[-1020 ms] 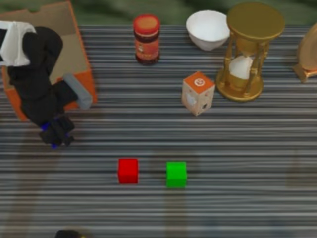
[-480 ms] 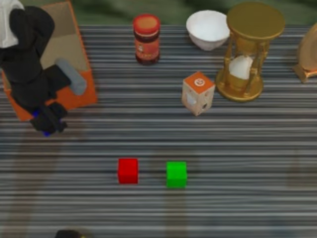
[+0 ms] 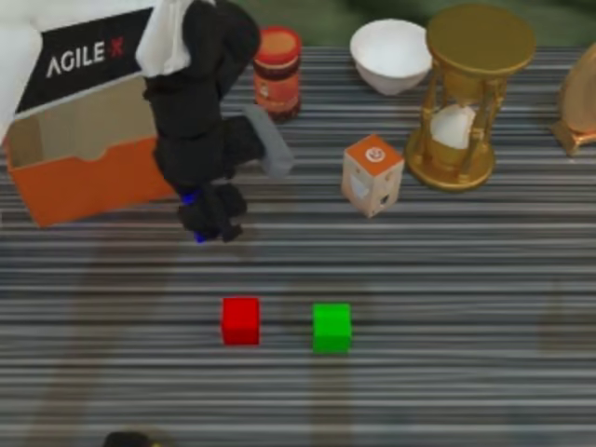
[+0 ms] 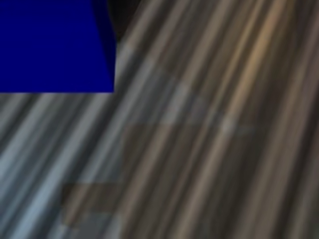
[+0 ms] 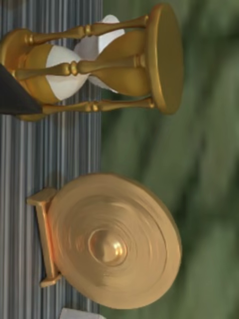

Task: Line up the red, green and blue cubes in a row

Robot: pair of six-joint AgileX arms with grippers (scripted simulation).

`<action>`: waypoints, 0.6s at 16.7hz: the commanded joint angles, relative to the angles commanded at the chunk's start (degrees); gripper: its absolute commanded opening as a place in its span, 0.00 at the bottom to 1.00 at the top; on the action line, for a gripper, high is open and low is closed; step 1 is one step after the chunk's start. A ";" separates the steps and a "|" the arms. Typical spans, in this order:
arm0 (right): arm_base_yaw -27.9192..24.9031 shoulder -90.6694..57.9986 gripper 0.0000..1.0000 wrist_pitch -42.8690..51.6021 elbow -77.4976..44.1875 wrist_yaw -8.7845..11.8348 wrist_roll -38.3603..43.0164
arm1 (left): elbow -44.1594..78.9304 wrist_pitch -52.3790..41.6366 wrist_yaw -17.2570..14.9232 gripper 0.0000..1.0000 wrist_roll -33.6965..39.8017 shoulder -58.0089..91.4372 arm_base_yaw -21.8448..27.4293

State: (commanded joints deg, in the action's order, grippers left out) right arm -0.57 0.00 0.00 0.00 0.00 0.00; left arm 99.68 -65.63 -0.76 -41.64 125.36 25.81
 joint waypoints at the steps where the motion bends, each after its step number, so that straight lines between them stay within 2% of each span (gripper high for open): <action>1: 0.00 0.00 1.00 0.00 0.00 0.00 0.00 | 4.33 -1.80 -0.05 0.00 0.43 2.18 3.94; 6: 0.00 0.00 1.00 0.00 0.00 0.00 0.00 | 22.91 -9.70 -0.27 0.00 2.74 11.42 21.68; 8: 0.00 0.00 1.00 0.00 0.00 0.00 0.00 | 26.70 -11.50 -0.26 0.00 3.43 13.42 25.47; 10: 0.00 0.00 1.00 0.00 0.00 0.00 0.00 | 28.02 -12.15 -0.24 0.00 3.72 14.12 26.80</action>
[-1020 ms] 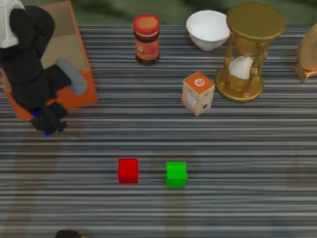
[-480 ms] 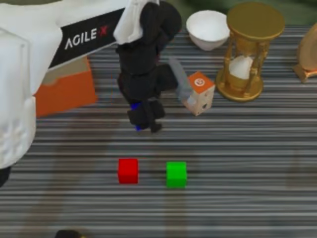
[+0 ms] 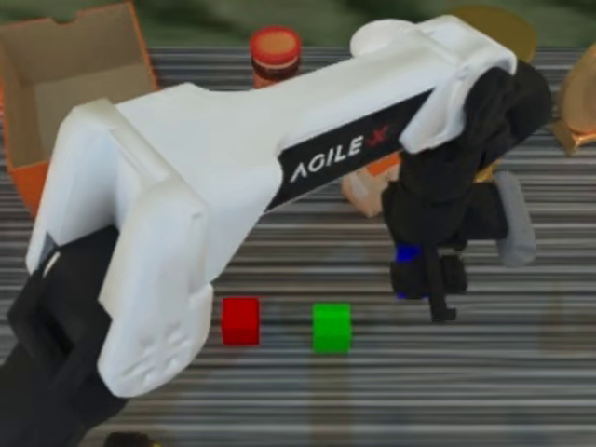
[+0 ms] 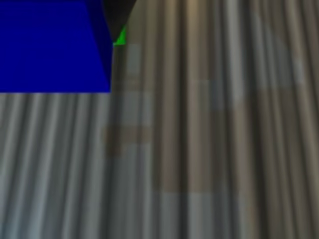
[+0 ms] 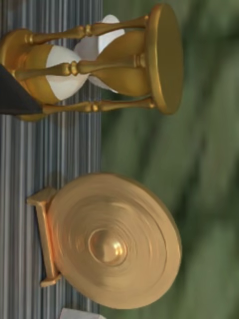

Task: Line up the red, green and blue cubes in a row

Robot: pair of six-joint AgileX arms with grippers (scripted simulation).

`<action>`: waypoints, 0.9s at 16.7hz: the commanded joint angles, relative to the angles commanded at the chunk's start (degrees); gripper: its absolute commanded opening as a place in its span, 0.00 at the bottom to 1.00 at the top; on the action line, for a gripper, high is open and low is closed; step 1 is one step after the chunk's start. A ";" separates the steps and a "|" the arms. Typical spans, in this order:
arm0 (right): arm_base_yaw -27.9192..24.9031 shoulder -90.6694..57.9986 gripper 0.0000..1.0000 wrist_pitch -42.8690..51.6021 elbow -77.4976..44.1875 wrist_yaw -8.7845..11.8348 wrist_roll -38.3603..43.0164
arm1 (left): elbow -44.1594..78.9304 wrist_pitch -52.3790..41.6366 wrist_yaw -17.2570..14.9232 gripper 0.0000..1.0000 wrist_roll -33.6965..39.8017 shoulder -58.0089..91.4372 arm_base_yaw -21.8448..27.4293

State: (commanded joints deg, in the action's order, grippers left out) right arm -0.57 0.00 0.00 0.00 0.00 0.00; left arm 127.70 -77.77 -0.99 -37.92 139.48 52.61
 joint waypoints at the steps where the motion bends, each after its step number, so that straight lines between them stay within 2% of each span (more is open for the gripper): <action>1: 0.00 0.00 1.00 0.00 0.00 0.00 0.00 | 0.00 0.00 0.00 0.00 0.00 0.00 0.00; 6: 0.00 0.00 1.00 0.00 0.00 0.00 0.00 | -1.07 1.14 -0.04 0.00 -0.13 -0.13 -0.10; 12: 0.00 0.00 1.00 0.00 0.00 0.00 0.00 | -10.09 12.61 -0.03 0.00 0.09 2.13 0.00; 15: 0.00 0.00 1.00 0.00 0.00 0.00 0.00 | -11.25 13.83 -0.03 0.00 0.06 2.58 0.09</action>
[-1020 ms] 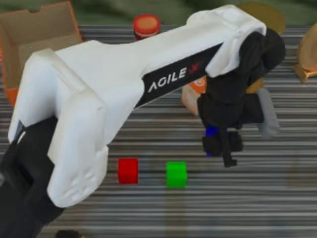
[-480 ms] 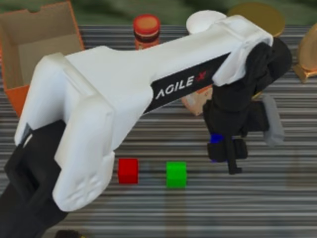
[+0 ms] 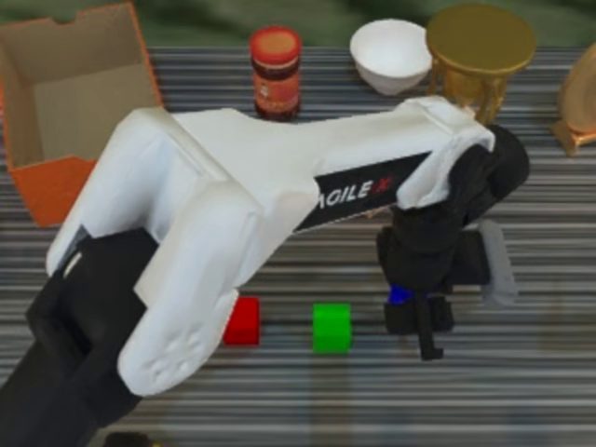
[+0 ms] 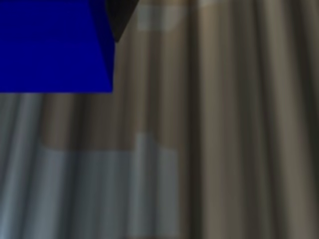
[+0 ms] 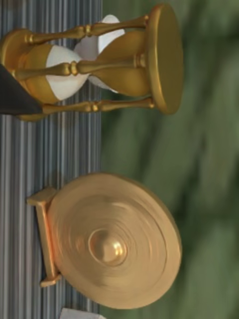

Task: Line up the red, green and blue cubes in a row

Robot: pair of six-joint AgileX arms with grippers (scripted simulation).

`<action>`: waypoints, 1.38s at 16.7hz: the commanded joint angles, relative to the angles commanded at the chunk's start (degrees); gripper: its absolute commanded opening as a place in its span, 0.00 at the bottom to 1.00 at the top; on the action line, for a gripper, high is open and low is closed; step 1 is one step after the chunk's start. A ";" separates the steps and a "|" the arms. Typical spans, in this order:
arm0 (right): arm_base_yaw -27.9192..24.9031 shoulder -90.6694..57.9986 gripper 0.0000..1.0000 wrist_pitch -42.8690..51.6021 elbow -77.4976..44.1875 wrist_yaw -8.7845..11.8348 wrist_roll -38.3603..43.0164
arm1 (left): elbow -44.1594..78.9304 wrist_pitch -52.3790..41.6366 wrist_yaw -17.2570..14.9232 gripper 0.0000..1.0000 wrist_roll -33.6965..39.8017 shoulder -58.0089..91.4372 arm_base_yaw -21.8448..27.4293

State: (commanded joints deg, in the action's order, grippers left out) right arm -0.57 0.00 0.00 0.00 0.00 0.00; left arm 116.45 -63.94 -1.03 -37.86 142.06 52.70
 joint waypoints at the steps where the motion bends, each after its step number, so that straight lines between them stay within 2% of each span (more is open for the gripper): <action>1: 0.00 0.00 1.00 0.00 0.00 0.00 0.00 | 0.00 0.00 0.00 0.00 0.00 0.00 0.00; 2: 0.00 0.00 1.00 0.00 0.00 0.00 0.00 | 0.00 0.00 0.00 0.00 0.00 0.00 0.00; 15: 0.00 0.00 1.00 0.00 0.00 0.00 0.00 | 0.00 0.00 0.00 0.98 0.00 0.00 0.00; 23: 0.00 0.00 1.00 0.00 0.00 0.00 0.00 | 0.00 0.00 0.00 1.00 0.00 0.00 0.00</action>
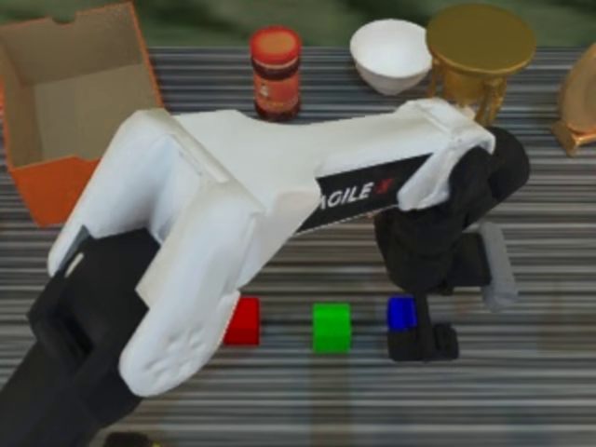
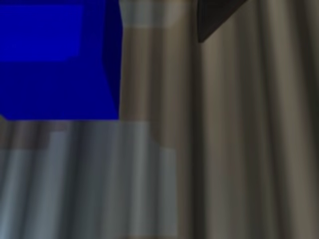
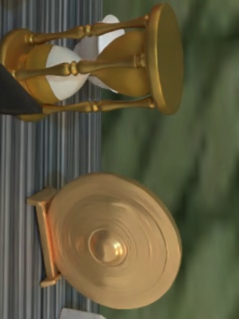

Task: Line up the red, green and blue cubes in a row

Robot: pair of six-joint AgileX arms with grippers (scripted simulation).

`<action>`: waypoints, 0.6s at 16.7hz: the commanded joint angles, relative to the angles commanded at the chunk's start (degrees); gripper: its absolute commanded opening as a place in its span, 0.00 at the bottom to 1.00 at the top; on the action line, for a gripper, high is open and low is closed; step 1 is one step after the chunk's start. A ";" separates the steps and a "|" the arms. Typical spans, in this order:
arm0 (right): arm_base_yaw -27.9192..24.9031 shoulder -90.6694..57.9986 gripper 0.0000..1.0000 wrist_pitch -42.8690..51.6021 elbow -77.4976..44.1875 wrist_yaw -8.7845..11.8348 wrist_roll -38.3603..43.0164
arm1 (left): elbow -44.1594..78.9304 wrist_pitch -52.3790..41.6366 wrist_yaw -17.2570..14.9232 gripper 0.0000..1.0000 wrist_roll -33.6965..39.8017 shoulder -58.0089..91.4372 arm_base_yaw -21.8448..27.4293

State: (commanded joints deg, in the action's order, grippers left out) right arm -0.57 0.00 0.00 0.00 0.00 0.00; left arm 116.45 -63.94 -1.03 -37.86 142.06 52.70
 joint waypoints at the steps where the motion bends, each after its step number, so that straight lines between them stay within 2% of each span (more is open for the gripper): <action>1: 0.00 0.00 1.00 0.00 0.00 0.00 0.00 | 0.01 -0.01 0.00 1.00 0.00 -0.02 -0.11; 4: 0.00 0.00 1.00 0.00 0.00 0.00 0.00 | 2.37 -2.40 0.00 1.00 -0.11 -0.21 -0.20; 10: 0.00 0.00 1.00 0.00 0.00 0.00 0.00 | 11.93 -13.90 0.03 1.00 -0.02 -1.86 -1.21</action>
State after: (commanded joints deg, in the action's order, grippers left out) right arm -0.57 0.00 0.00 0.00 0.00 0.00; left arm 128.38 -77.84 -1.00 -37.89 140.20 51.48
